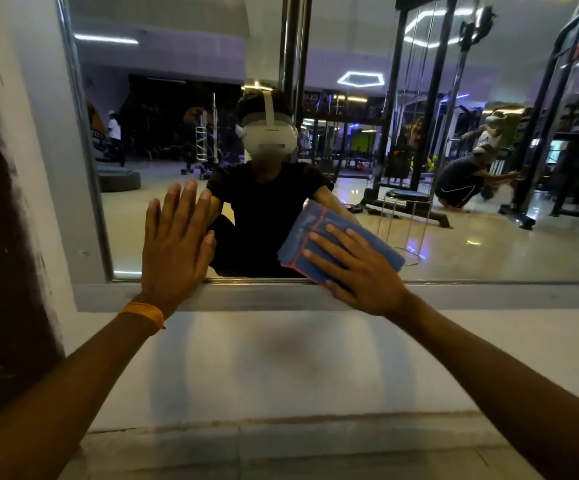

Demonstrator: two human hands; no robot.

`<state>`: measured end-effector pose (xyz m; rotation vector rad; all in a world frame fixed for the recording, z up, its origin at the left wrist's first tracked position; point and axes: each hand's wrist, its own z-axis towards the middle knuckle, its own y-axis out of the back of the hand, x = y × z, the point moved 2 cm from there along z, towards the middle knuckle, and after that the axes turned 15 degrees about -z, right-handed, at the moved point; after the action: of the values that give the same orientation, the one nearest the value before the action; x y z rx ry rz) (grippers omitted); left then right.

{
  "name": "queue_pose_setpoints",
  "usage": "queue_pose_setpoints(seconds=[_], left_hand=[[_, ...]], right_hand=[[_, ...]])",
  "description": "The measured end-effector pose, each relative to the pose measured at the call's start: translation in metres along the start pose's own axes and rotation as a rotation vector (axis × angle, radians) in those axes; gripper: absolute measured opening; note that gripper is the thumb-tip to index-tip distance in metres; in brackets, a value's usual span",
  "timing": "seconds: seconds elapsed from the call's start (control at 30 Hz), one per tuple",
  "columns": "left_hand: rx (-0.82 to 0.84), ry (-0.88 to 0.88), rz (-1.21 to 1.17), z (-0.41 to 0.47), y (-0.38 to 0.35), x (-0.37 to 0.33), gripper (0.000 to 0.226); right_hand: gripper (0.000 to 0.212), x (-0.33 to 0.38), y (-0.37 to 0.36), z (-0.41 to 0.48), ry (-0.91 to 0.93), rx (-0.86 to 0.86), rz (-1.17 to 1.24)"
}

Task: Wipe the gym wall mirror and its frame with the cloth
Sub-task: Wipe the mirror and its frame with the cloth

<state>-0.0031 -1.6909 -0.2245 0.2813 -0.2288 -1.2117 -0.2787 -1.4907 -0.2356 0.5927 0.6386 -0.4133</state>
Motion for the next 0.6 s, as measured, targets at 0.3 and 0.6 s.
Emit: queue_pose_setpoints(seconds=[0.3, 0.6], left_hand=[[0.000, 0.002, -0.038, 0.010, -0.014, -0.024, 0.067], [-0.067, -0.064, -0.043, 0.024, -0.012, -0.029, 0.065]], right_hand=[[0.059, 0.032, -0.003, 0.009, 0.075, 0.029, 0.010], [0.061, -0.045, 0.006, -0.072, -0.101, 0.101, -0.086]])
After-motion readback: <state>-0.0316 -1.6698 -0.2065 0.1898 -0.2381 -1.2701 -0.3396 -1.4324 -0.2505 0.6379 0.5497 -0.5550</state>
